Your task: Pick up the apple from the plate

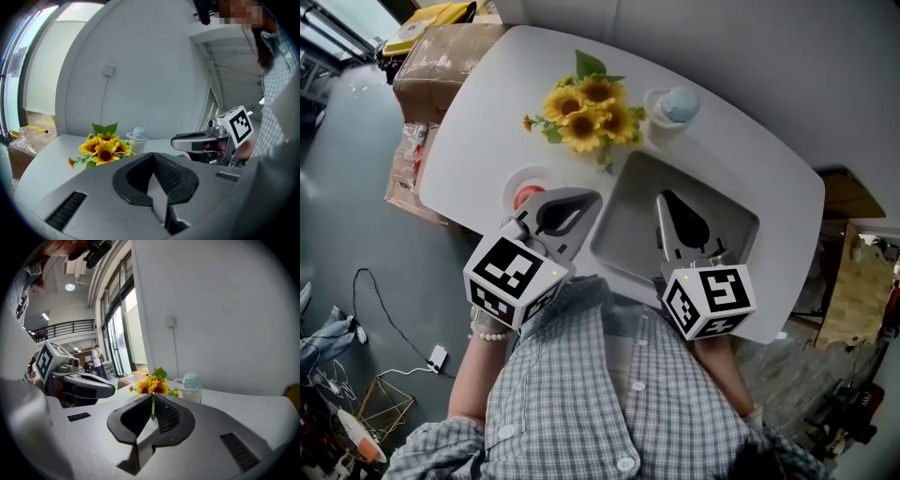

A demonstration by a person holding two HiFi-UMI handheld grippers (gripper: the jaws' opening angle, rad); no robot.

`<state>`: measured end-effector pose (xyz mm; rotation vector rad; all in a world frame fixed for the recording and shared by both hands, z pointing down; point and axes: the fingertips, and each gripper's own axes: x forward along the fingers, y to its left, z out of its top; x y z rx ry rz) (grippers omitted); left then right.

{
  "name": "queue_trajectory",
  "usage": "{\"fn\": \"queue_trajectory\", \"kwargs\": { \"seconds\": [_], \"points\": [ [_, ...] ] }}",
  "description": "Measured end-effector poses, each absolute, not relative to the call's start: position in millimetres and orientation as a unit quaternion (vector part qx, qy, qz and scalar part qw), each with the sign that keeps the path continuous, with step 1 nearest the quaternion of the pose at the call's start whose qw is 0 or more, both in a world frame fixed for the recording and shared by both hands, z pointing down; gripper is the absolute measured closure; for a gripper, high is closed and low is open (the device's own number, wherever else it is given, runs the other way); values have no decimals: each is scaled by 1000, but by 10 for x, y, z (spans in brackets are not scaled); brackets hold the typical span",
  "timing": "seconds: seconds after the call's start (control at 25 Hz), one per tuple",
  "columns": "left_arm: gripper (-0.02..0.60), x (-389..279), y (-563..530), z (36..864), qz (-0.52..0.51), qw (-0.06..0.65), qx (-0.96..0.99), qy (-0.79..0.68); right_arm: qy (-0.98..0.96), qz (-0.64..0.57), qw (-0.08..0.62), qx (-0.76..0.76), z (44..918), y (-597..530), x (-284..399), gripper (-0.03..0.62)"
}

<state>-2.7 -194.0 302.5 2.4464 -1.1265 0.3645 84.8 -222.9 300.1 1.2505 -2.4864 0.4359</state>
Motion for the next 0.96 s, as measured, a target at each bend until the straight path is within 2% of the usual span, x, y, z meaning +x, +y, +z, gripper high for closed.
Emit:
{"fn": "queue_trajectory", "kwargs": {
  "seconds": [0.96],
  "points": [
    [571, -150, -1909, 3083, 135, 215, 879, -403, -881, 161, 175, 410, 3089, -2142, 587, 563]
  ]
}}
